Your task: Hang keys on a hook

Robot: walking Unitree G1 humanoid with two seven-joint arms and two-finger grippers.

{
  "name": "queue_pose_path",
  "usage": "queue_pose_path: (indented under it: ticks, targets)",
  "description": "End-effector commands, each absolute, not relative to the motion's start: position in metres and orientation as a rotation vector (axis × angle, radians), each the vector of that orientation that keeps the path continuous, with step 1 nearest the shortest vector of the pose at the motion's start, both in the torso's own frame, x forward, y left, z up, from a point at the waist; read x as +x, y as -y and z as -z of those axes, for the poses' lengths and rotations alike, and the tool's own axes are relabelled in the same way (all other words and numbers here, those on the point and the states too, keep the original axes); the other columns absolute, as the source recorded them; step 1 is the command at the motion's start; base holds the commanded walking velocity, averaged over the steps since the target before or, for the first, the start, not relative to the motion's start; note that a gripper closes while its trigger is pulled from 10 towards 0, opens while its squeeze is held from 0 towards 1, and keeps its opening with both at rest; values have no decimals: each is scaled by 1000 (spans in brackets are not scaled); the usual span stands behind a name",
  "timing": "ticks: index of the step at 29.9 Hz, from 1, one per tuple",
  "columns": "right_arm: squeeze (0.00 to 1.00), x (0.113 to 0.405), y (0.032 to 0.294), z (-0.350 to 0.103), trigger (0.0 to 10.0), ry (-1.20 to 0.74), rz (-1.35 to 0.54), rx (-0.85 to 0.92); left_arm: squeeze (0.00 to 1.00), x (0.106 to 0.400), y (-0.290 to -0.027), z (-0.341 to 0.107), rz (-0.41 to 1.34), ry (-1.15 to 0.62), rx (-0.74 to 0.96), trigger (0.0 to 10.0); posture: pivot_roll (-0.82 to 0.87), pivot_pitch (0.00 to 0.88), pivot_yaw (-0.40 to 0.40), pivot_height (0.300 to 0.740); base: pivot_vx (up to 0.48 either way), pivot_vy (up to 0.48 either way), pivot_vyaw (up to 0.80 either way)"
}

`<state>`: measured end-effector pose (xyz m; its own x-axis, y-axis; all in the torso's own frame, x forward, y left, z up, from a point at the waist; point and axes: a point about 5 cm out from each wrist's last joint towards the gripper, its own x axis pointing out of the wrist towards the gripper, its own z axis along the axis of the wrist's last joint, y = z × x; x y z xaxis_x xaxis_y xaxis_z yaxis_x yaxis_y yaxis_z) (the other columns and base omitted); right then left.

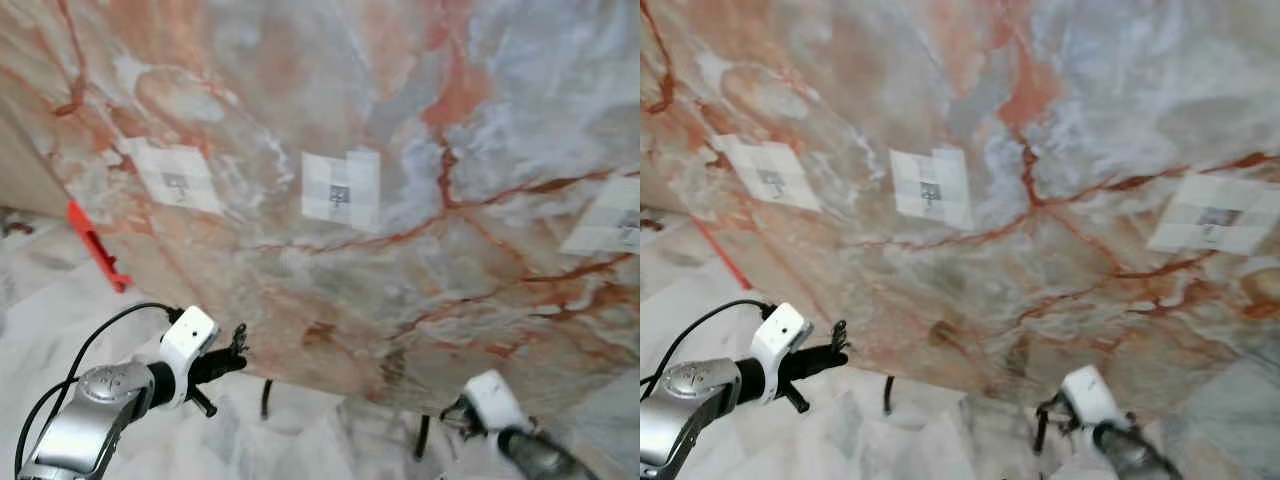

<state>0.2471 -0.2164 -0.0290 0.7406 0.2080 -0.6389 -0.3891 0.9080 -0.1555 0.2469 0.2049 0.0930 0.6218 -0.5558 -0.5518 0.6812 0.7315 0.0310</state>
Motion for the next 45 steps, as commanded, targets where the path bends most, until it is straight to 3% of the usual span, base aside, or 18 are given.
queue_pose_path:
  ticks: [1, 6, 12, 16, 23, 28, 35, 39, 41, 45]
  targets:
    - [0, 247, 202, 29, 10000, -636, -432, -268, 0, 243, -206, -97, 745, -544, 259, 10000, -109, 94, 22, 740, 0, 0, 0]
    - [0, 275, 203, -15, 10000, -482, -642, -247, 0, 244, -200, -111, 817, -509, 292, 10000, -120, 85, 15, 740, 0, 0, 0]
    - [0, 281, 199, -43, 10000, -410, -805, -225, 0, 244, -196, -116, 860, -501, 312, 10000, -129, 70, 9, 740, 0, 0, 0]
    - [0, 268, 190, -74, 10000, -384, -1049, -222, 0, 241, -194, -119, 880, -503, 330, 10000, -132, 60, 3, 740, 0, 0, 0]
    - [0, 249, 175, -96, 10000, -380, -1236, -202, 0, 239, -192, -123, 897, -498, 345, 10000, -142, 50, -2, 740, 0, 0, 0]
    - [0, 227, 150, -122, 10000, -341, -1408, -180, 0, 235, -182, -131, 958, -477, 345, 10000, -143, 42, -8, 740, 0, 0, 0]
    - [0, 235, 157, -121, 10000, -342, -1293, -134, 0, 236, -180, -128, 948, -473, 327, 10000, -142, 34, -14, 740, 0, 0, 0]
    - [0, 247, 177, -102, 10000, -407, -1073, -92, 0, 235, -186, -121, 888, -494, 269, 10000, -142, 35, -17, 740, 0, 0, 0]
    - [0, 248, 205, -60, 10000, -584, -823, -164, 0, 229, -192, -106, 859, -546, 268, 10000, -141, 43, -19, 740, 0, 0, 0]
    - [0, 240, 223, -24, 10000, -727, -642, -161, 0, 227, -200, -87, 778, -602, 229, 10000, -147, 48, -13, 740, 0, 0, 0]
